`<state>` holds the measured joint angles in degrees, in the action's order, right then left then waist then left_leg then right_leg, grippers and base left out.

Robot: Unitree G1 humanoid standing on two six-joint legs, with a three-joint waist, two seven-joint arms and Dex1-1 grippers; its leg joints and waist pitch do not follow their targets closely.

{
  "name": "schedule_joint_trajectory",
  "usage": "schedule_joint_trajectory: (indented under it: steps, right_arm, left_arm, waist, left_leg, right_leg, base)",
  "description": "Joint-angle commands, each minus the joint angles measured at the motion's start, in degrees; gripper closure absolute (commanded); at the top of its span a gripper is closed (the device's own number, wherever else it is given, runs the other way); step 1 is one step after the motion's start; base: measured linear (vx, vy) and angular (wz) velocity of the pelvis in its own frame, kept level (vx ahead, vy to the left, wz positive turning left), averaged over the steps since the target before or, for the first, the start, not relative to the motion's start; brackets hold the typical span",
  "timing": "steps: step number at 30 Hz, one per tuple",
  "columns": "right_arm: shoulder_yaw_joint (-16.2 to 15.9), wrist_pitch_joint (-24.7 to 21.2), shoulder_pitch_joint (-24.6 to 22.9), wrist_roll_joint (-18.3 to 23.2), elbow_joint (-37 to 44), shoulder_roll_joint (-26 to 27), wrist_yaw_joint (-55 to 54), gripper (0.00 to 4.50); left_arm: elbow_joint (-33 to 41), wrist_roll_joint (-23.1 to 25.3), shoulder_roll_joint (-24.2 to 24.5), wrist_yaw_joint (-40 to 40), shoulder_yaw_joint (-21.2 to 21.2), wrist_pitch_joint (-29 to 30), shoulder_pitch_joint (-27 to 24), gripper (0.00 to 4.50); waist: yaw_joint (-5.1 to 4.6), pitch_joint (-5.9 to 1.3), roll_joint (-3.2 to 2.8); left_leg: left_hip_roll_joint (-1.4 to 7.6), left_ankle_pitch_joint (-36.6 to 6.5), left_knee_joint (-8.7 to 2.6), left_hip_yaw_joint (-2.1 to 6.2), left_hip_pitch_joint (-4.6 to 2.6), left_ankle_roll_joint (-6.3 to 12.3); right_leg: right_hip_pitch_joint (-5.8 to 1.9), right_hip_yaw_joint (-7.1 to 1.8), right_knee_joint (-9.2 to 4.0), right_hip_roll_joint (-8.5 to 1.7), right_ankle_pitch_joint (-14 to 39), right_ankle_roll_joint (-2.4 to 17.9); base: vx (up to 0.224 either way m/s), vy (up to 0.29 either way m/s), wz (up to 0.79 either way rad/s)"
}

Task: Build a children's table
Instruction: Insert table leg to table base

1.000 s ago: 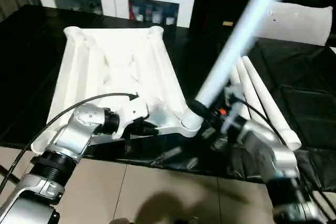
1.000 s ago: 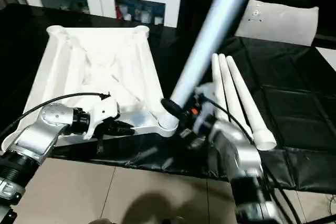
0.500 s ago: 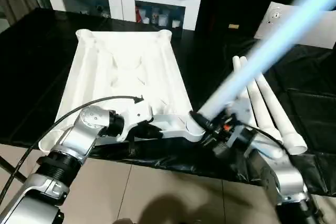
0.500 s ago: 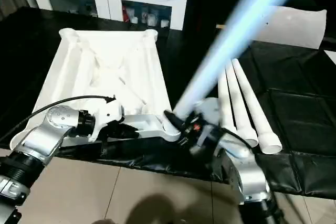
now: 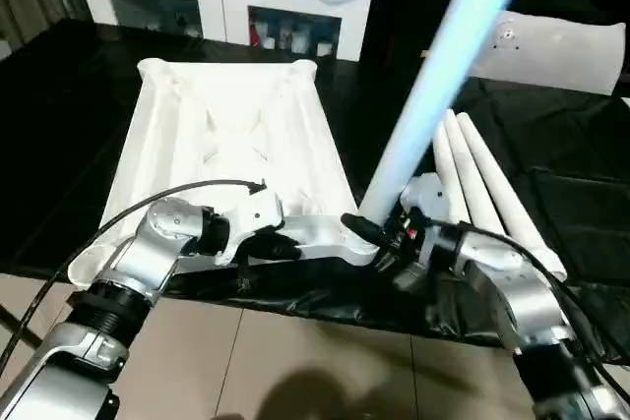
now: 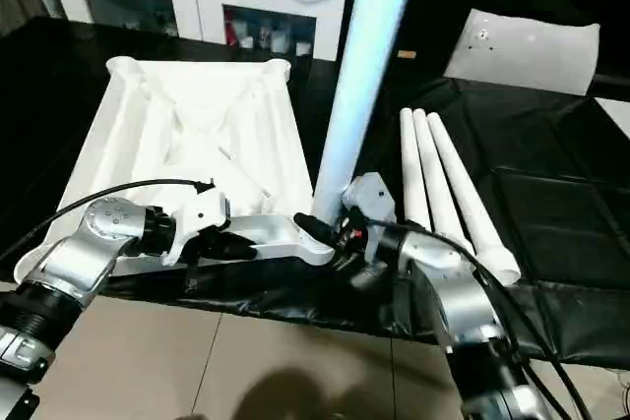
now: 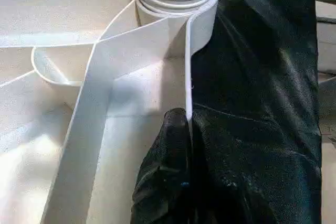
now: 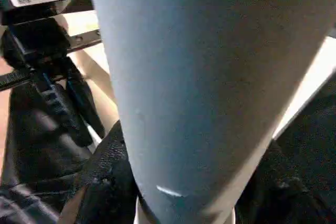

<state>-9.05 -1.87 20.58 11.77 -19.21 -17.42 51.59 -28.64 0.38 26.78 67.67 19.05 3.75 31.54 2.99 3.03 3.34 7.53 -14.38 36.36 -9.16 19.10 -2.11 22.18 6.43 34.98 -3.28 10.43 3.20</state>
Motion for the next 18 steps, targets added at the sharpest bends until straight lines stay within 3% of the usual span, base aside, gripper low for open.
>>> schedule_joint_trajectory:
  steps: [1,7,10,13,18]
  right_arm:
    - [-3.2,-1.9,-1.5,0.6,-3.7,-0.9,6.6,2.57]
    - [-6.4,-0.7,-0.6,-0.5,-4.8,-3.0,13.6,2.57]
    - [-6.5,0.1,-0.3,-0.9,-6.1,-2.9,14.7,2.57]
    - [-6.2,0.4,0.0,-0.7,-6.7,-2.6,15.2,2.57]
    - [-5.7,0.8,0.6,-0.3,-7.7,-2.2,16.0,2.57]
  left_arm:
    - [1.2,0.0,-0.3,1.4,0.2,-2.5,3.2,4.5]
    - [-2.3,1.5,-1.1,3.4,2.2,-4.7,5.9,4.5]
    - [-5.0,2.1,-1.6,3.7,2.4,-5.9,7.4,4.5]
    - [-6.7,2.3,-1.6,4.0,2.2,-6.6,8.4,4.5]
    - [-9.0,2.4,-1.5,4.5,2.1,-7.9,9.5,4.5]
  waist:
    - [-0.13,-2.96,-0.58]
    - [0.33,-3.29,-0.71]
    - [0.49,-3.16,-0.78]
    - [0.48,-2.95,-0.79]
    - [0.49,-2.97,-0.81]
  left_leg:
    - [6.39,-6.9,-5.27,2.41,0.4,2.5]
    - [6.36,-2.1,-4.96,2.14,0.36,4.6]
    - [6.45,-2.7,-5.04,2.19,0.4,4.35]
    - [6.56,-5.7,-5.29,2.34,0.2,2.99]
    - [6.56,-5.7,-5.34,2.38,0.24,2.86]
  right_leg:
    - [-3.07,-5.01,-5.31,-7.55,20.5,8.0]
    - [-3.18,-5.04,-4.26,-7.39,11.1,11.0]
    - [-3.26,-4.99,-4.45,-7.6,12.4,11.0]
    - [-3.18,-4.91,-5.14,-7.67,17.7,9.6]
    - [-3.12,-4.97,-5.06,-7.66,17.2,9.7]
  base:
    - [0.0,0.0,0.0]
    - [0.0,0.0,0.0]
    - [0.0,0.0,0.0]
    - [0.0,0.0,0.0]
    - [0.0,0.0,0.0]
